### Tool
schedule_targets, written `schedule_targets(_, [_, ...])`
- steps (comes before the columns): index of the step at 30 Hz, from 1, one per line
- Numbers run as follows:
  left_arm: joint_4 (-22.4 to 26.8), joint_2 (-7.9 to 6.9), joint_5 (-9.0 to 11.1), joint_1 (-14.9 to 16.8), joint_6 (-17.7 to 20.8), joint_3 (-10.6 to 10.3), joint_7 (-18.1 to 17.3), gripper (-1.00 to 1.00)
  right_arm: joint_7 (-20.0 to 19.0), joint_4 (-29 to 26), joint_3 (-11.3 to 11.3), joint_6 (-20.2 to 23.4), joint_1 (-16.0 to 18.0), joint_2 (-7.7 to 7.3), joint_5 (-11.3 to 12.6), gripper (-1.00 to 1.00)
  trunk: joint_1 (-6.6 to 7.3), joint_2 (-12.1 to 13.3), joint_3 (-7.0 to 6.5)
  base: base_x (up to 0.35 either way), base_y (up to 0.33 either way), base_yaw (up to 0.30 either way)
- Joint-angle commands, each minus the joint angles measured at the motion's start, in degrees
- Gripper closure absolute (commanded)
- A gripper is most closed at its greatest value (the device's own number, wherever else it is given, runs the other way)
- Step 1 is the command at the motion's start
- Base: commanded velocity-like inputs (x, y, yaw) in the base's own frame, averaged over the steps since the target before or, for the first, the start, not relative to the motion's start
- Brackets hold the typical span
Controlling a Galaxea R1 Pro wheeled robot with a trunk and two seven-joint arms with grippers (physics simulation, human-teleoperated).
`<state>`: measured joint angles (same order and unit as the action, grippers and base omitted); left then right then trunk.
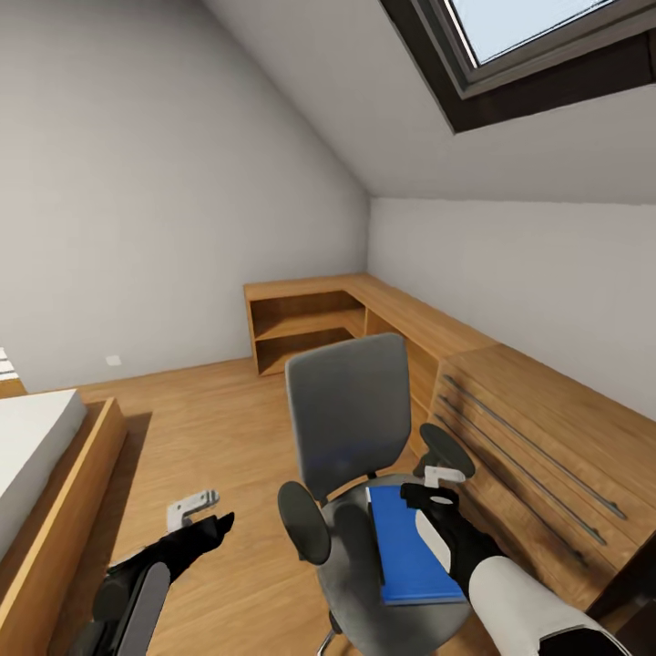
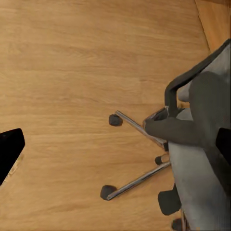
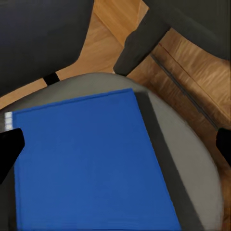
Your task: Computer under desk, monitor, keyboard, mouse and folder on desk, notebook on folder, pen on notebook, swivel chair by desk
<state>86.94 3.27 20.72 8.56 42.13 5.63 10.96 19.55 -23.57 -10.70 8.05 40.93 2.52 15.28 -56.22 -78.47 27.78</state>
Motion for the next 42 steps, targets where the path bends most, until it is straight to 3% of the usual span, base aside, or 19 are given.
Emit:
schedule_targets(1, [0.31, 0.08, -0.46, 0.1, -1.45, 0.02, 0.58, -1.0, 0.46, -0.19, -0.35, 0.47, 0.03, -0.1, 0.36, -1.0, -0.23, -0.45, 0.25, 0.0, 0.0, 0.0])
schedule_targets(4, [0.44, 0.02, -1.78, 0.13, -2.37, 0.03, 0.5, -1.0, 0.48, -0.84, -0.33, 0.47, 0.01, -0.15, 0.36, -1.0, -0.89, -1.66, 0.79, 0.0, 0.0, 0.0])
schedule_targets(5, [0.44, 0.04, -2.17, 0.14, -2.67, 0.0, 0.47, -1.0, 0.41, -3.29, -0.42, 0.41, -0.08, -0.21, 0.33, -1.0, -1.1, -2.06, 0.97, 0.0, 0.0, 0.0])
schedule_targets(42, [0.33, 0.16, -2.18, 0.05, -2.66, 0.0, 0.46, -1.0, 0.4, -5.0, -0.37, 0.56, -0.14, -0.41, 0.28, -1.0, -9.23, -16.9, 7.61, 0.0, 0.0, 0.0])
